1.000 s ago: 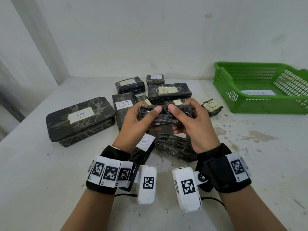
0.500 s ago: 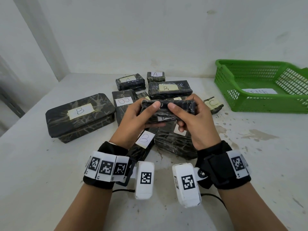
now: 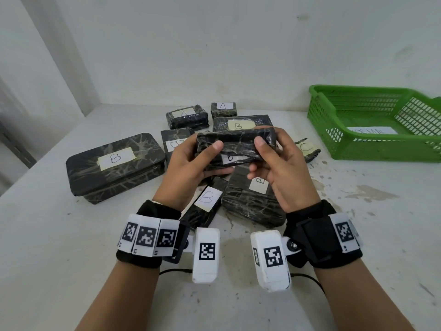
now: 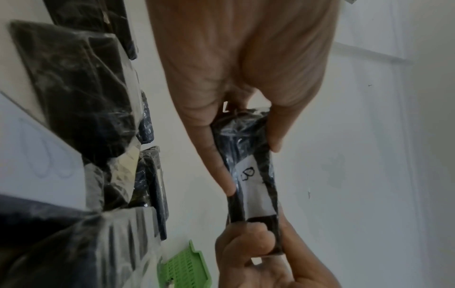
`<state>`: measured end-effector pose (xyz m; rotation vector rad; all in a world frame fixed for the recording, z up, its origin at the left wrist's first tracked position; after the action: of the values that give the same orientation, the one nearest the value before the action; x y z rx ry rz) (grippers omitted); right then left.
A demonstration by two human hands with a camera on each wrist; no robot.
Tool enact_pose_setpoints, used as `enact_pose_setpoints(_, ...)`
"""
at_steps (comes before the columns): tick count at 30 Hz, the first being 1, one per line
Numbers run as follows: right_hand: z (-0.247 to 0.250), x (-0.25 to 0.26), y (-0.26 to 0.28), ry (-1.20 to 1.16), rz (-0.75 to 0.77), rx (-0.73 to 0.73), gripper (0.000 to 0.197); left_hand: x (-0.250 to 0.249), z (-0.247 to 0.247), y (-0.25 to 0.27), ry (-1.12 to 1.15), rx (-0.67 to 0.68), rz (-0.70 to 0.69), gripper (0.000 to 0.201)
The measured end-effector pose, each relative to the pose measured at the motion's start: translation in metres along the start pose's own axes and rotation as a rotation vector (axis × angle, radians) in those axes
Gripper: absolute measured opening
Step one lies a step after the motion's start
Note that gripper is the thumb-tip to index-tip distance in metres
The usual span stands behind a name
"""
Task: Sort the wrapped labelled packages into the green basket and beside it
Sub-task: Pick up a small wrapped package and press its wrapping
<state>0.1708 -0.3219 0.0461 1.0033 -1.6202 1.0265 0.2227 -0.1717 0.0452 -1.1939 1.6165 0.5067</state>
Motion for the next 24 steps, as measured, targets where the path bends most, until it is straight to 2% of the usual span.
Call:
enact_pose_setpoints(3, -0.007, -0.001, 0.001, -0.021, -0.017, 0.051, 0.045, -0.005, 0.004, -0.001, -0.035, -0.034, -0.031, 0.030)
enact_pose_setpoints(7, -0.007, -0.003, 0.002, 0.001, 0.001, 0.019, 0.034, -0.004, 0.008, -0.001, -0.018, -0.032, -0.014, 0.026)
enact_pose_setpoints(10, -0.003, -0.004, 0.000, -0.010, -0.011, 0.000, 0.036, -0.002, 0.005, 0.000, -0.021, -0.022, -0.004, 0.026)
enact_pose_setpoints(14, -0.011, -0.003, 0.003, 0.015, -0.020, 0.050, 0.044, -0.004, 0.005, 0.000, -0.110, -0.053, -0.043, 0.013)
enact_pose_setpoints(19, -0.007, -0.002, 0.004, 0.030, 0.040, -0.027, 0.034, -0.002, 0.004, 0.001, -0.078, -0.029, 0.000, 0.025)
enact_pose_setpoints(24, -0.007, -0.004, 0.003, 0.044, 0.004, 0.000, 0.036, 0.001, 0.004, 0.000, -0.130, -0.044, 0.004, 0.019)
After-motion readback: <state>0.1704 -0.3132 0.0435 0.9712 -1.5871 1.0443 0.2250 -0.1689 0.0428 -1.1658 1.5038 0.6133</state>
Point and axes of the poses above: each hand's wrist, its own y-axis away from the middle knuckle, its own z-axis out of the back of the hand, x = y × z, the point moved 8 cm from there along -y, towards the middle knuckle, and after that the axes turned 4 degrees about y, right-handed, at the moved point
